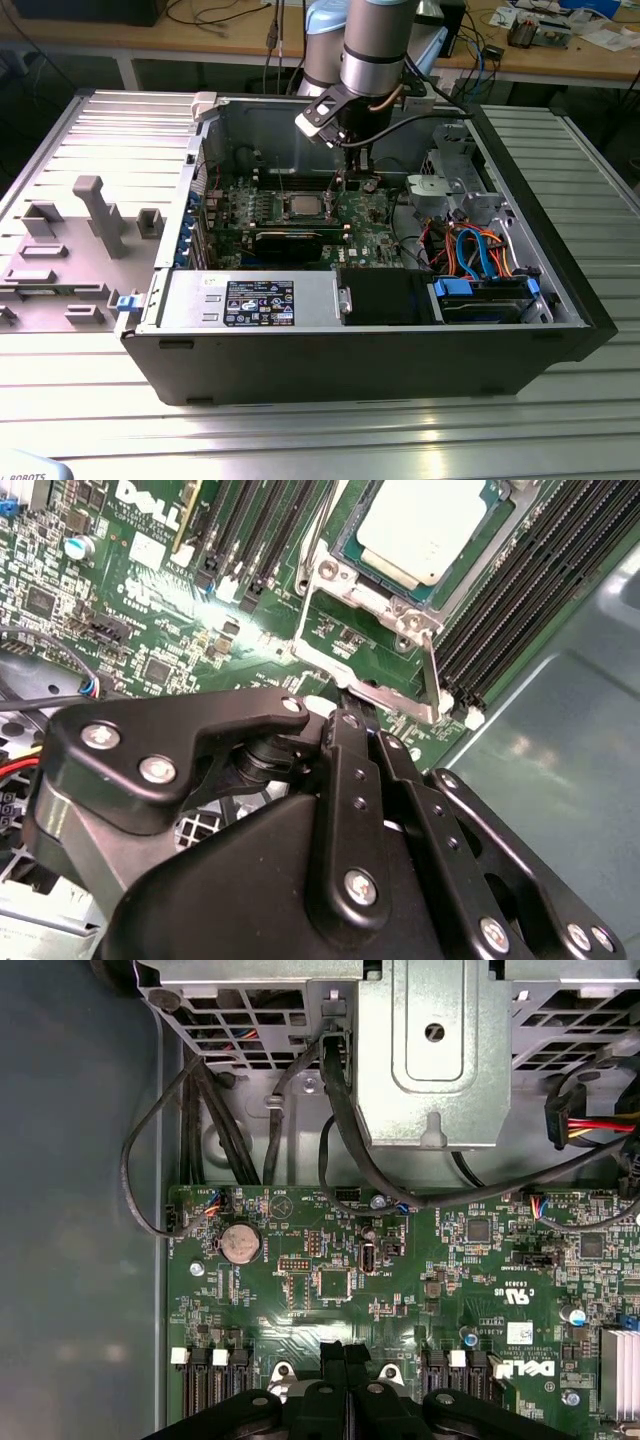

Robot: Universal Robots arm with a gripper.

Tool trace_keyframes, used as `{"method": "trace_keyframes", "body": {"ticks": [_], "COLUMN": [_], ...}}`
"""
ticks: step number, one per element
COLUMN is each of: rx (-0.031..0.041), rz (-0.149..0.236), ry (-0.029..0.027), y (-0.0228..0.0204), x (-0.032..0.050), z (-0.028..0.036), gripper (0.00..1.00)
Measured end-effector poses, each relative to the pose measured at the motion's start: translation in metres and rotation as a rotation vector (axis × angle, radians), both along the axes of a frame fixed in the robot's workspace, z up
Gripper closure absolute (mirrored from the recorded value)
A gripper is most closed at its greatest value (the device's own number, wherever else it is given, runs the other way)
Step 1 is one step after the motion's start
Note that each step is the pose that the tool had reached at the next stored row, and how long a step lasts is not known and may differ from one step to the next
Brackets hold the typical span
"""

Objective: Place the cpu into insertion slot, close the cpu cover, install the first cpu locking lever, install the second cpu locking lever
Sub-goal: 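Close the cpu cover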

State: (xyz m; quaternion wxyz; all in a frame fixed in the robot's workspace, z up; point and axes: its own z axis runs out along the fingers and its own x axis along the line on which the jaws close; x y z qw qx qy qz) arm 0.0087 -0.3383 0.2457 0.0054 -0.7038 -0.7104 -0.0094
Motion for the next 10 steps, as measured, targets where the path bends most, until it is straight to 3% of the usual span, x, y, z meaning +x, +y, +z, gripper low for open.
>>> {"method": "trace_keyframes", "body": {"ticks": [10], "rx": [0.0001], "rz": [0.0], "ry": [0.0], "y": [-0.0001], "x": [-0.0033], "z": [-0.0004], "gripper": [0.89]}}
